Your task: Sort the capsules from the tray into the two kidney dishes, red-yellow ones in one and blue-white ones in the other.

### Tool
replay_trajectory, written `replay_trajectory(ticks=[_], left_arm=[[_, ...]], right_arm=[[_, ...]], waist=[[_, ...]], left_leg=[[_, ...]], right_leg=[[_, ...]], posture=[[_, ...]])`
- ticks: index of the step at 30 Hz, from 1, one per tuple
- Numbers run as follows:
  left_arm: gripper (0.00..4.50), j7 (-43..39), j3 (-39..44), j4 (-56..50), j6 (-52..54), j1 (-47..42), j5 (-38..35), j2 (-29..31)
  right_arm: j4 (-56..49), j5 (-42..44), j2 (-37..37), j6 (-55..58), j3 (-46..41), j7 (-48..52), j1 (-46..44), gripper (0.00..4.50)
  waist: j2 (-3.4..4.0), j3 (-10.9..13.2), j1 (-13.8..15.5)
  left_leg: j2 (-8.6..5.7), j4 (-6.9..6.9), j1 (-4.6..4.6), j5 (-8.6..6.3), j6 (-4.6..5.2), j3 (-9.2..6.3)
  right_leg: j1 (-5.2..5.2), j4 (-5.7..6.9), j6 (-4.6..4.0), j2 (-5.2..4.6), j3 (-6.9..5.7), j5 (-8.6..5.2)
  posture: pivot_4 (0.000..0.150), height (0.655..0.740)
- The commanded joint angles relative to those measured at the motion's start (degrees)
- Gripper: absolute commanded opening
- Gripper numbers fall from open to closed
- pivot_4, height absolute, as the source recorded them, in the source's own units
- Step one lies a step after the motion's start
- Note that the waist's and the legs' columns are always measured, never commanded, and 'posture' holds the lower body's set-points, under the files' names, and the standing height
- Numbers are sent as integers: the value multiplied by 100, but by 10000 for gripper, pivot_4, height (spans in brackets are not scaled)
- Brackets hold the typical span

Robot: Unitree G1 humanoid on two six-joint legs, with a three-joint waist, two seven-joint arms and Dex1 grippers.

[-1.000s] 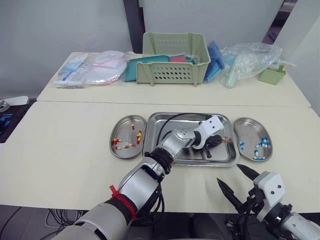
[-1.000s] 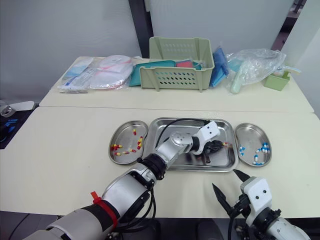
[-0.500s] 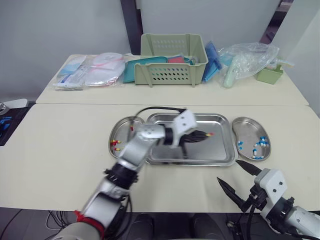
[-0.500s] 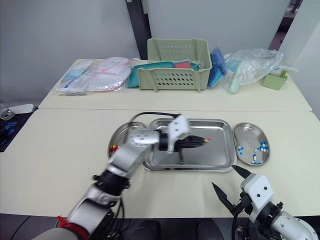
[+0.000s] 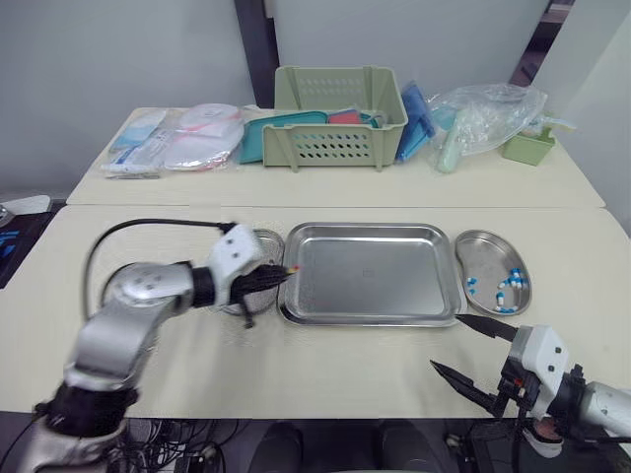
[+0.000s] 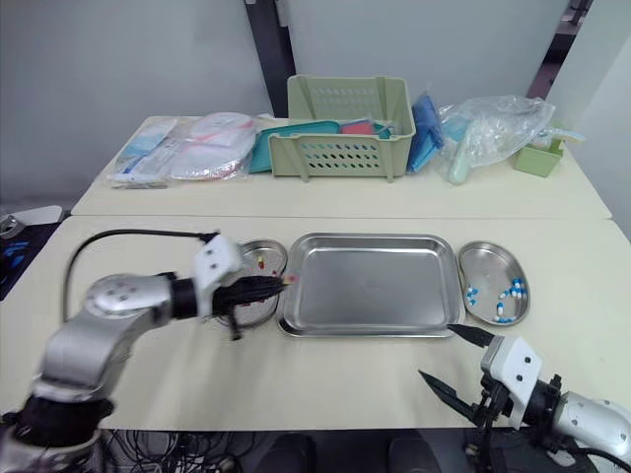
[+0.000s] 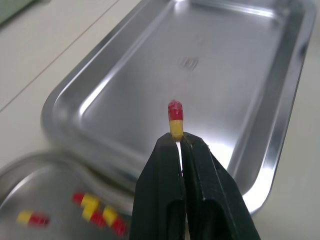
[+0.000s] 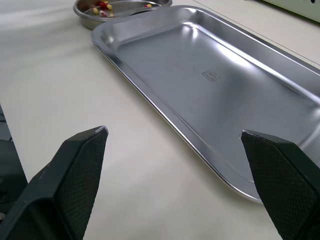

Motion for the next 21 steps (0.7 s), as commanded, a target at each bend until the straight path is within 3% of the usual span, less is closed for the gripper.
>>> replay_trajectory(ticks=[1, 13, 16, 21], left_arm=[[232, 110, 445, -299, -10, 293, -85, 261], [232, 818, 514, 449, -102, 416, -3, 107], [6483, 862, 562, 520, -48, 367, -99, 94], [22378, 843, 598, 436, 3, 308, -275, 152]], right_arm=[[34, 183, -84, -167, 148, 303, -312, 45000], [284, 120, -29, -243, 638, 428, -843, 45000], [275, 121, -25, -250, 653, 420, -850, 45000], [275, 120, -18, -271, 657, 414, -846, 45000]], waist=[[-3, 1, 34], [-11, 5, 48], [-11, 5, 48], [-11, 5, 48]], left_leg=[[-1, 1, -1, 0, 0, 1], [-2, 0, -6, 0, 0, -1], [-1, 0, -6, 0, 0, -2], [-1, 0, -5, 0, 0, -2]], right_leg=[[0, -1, 0, -1, 0, 0], [-3, -3, 0, -2, -3, 0], [-3, -2, 0, -2, -4, 0], [-4, -2, 0, -2, -3, 0]], posture=[[1500, 7390], [1500, 7390], [1500, 7390], [1500, 7390]])
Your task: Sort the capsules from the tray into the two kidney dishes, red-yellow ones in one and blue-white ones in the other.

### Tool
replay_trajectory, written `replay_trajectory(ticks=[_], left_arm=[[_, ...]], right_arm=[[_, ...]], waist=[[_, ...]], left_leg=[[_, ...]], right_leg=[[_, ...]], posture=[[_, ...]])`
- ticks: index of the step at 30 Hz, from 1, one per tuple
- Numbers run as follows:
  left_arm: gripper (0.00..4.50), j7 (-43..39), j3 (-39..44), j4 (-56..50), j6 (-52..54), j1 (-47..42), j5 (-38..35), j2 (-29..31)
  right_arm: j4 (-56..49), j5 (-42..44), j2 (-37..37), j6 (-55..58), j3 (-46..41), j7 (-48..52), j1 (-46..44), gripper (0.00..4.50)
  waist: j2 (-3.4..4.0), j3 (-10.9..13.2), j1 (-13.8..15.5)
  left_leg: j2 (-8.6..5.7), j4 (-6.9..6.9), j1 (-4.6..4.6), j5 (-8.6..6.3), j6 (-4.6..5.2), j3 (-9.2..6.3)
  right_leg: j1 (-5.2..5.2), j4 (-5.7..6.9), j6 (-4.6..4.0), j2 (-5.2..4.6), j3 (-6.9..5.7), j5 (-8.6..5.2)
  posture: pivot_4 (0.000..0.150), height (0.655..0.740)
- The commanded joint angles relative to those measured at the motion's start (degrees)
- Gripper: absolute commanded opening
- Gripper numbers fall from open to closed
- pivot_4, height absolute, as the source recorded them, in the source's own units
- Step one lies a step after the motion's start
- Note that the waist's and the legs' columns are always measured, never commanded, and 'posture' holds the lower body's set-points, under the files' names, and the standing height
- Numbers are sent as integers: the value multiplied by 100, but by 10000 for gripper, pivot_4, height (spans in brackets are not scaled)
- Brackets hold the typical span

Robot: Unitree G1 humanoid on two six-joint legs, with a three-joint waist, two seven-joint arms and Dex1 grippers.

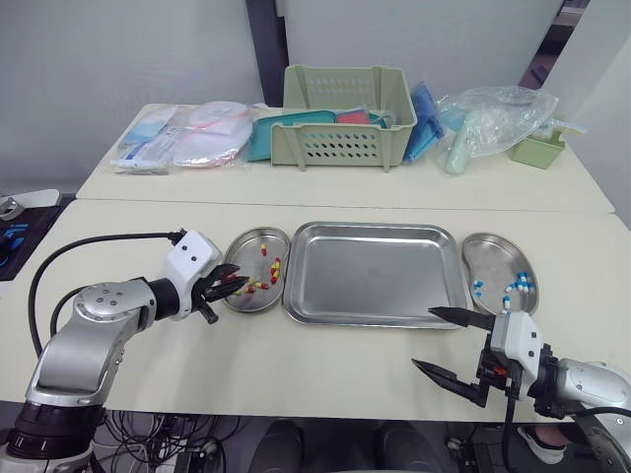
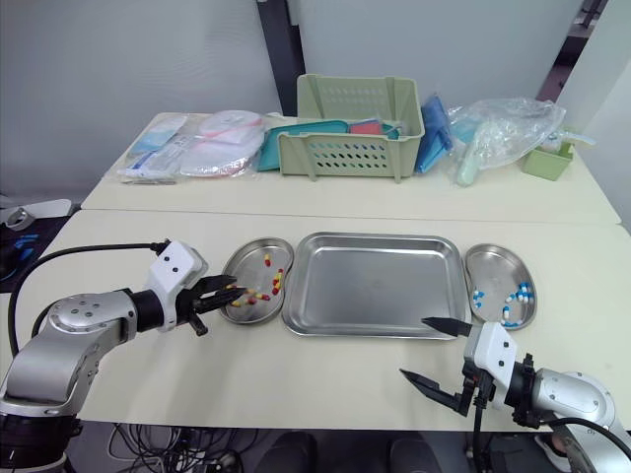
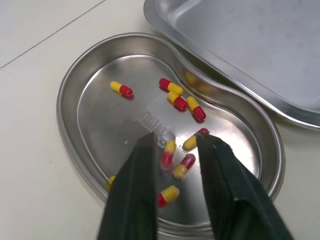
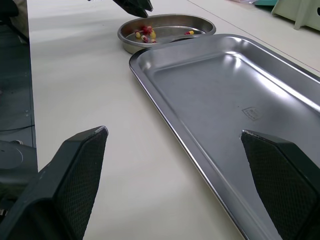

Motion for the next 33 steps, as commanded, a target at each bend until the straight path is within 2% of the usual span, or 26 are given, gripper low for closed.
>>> replay_trajectory(ticks=[1, 7, 16, 22, 29, 33], left_arm=[[26026, -21, 239, -185, 73, -91, -196, 109], [44848, -25, 395, -260, 178, -66, -380, 228], [44848, -524, 779, -58, 97, 10, -981, 300], [44848, -696, 1019, 250, -267, 82, -1009, 374], [44848, -786, 1785, 547, -828, 865, -853, 560], [44848, -746, 2143, 815, -1301, 1417, -604, 566]], right_arm=[[-123, 63, 16, -155, -16, 27, -32, 45000], [-102, 50, 12, -176, -3, 12, -56, 45000], [-92, 9, -9, -150, 23, -8, -134, 45000], [-155, -12, -21, -136, -35, -70, -94, 45000], [-236, 296, -224, 86, -691, -48, 178, 45000], [-84, 622, -511, 389, -1403, 129, 387, 45000]], waist=[[0, 0, 0], [0, 0, -1], [0, 0, -4], [-1, 0, -6], [0, 1, -20], [-1, 2, -9]], left_leg=[[0, 0, 0, 0, 0, 0], [1, 0, 0, 0, 0, 0], [0, 0, -1, 0, 0, 0], [1, -1, 0, 0, 0, 0], [2, -3, 0, 0, 0, 3], [2, -3, 0, 0, 0, 4]], right_leg=[[0, 0, 0, 0, 0, 0], [0, 1, 0, 0, 0, 0], [-1, 0, 0, 0, -1, 0], [-1, 0, 0, 0, 0, 0], [-4, 0, 0, 0, 3, 0], [-2, -1, 0, -1, 2, 0]], posture=[[1500, 7390], [1500, 7390], [1500, 7390], [1500, 7390], [1500, 7390], [1500, 7390]])
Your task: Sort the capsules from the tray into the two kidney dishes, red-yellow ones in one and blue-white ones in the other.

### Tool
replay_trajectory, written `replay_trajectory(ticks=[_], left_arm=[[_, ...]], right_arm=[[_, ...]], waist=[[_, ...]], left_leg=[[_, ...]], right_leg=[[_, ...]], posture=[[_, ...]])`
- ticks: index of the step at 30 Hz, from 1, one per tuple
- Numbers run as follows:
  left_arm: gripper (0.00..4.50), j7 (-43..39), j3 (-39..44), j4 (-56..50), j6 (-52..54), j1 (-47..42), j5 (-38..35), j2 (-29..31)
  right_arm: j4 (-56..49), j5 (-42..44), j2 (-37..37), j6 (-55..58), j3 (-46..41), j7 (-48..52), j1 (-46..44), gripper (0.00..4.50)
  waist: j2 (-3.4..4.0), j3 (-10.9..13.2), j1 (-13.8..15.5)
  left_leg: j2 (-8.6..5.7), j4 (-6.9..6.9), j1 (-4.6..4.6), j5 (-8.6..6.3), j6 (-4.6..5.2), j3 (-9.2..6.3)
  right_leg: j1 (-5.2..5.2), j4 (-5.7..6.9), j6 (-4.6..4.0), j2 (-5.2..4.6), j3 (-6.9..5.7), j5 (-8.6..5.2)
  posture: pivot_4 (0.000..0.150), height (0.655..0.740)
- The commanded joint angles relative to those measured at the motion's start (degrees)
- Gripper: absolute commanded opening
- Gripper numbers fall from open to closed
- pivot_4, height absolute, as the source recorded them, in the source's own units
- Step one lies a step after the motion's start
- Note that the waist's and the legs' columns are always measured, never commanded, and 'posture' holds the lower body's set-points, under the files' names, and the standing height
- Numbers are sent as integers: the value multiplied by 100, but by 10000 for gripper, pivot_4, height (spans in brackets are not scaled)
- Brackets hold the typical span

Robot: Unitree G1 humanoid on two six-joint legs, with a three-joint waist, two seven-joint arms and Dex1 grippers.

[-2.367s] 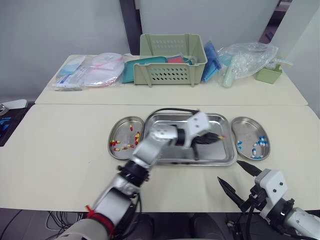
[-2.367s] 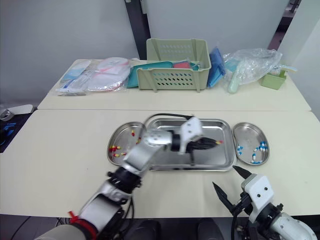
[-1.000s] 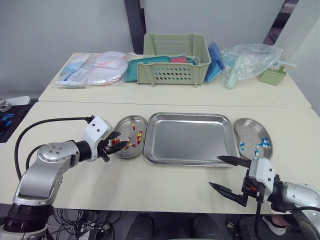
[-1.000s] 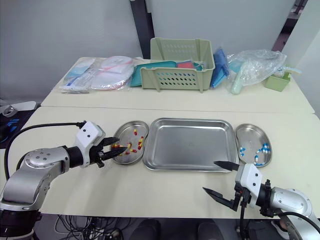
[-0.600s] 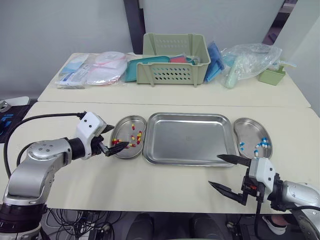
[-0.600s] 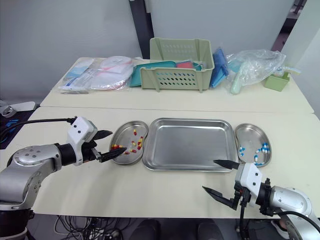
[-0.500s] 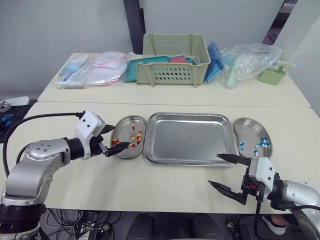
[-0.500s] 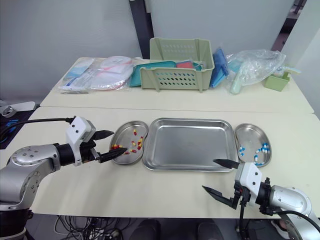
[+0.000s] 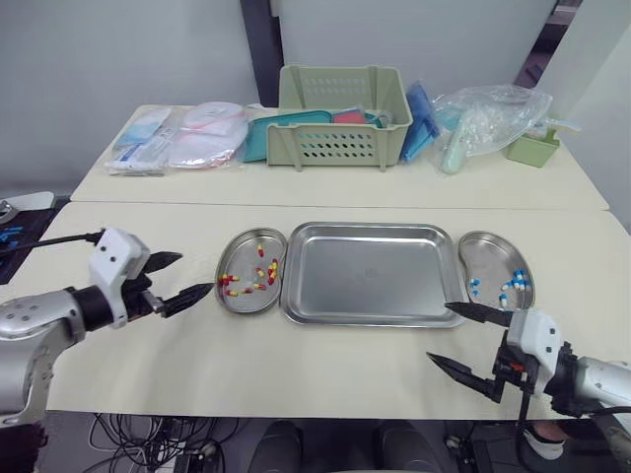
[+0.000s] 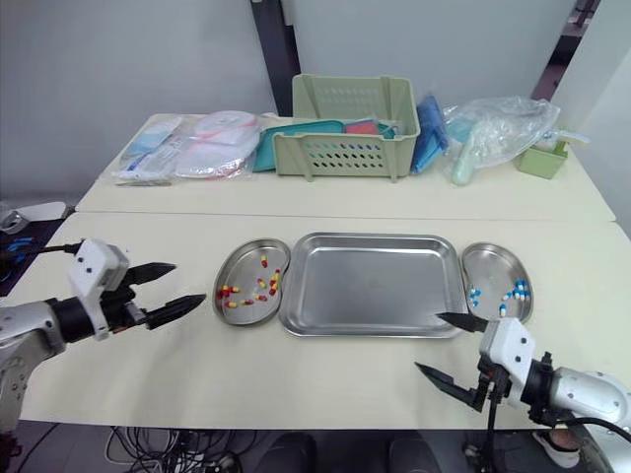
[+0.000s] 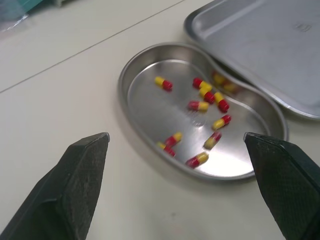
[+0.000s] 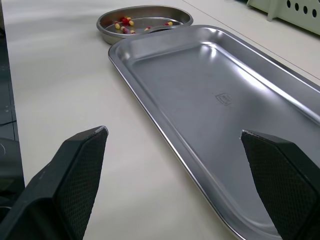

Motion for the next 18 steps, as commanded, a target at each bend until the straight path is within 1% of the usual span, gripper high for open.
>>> replay_trajectory(ticks=[1, 4, 8, 13, 18], left_arm=[[44848, 91, 560, 344, -537, 432, 323, 98], [44848, 241, 820, 834, -947, 809, 648, 135], [44848, 358, 921, 1142, -1234, 992, 861, 174], [44848, 488, 921, 1394, -1291, 905, 974, 237], [44848, 406, 904, 1695, -1414, 780, 911, 273]], right_arm=[[213, 345, -402, 210, -1008, 355, 168, 45000], [1047, 233, -875, 99, -1833, 845, 237, 45000], [2152, -93, -1592, -141, -2380, 1469, 123, 45000], [3107, -310, -2170, -403, -2365, 2107, -129, 45000], [3478, -472, -2316, -561, -2128, 2338, -464, 45000]], waist=[[0, 0, 2], [-4, 2, -2], [-8, 5, -3], [-16, 10, -6], [-17, 12, -9]], left_leg=[[0, 0, 0, 0, 0, 1], [-1, -1, 3, 0, 1, 6], [0, -3, 5, -1, 1, 6], [1, -5, 4, -1, 1, 9], [0, -5, 4, -1, 1, 11]], right_leg=[[0, -1, 0, 0, 1, 0], [0, -2, 0, -1, 3, 0], [1, -2, -1, -1, 2, 0], [0, -5, -1, -1, 2, 0], [0, -5, -1, -2, 5, 0]], posture=[[1500, 7390], [1500, 7390], [1500, 7390], [1500, 7390], [1500, 7390]])
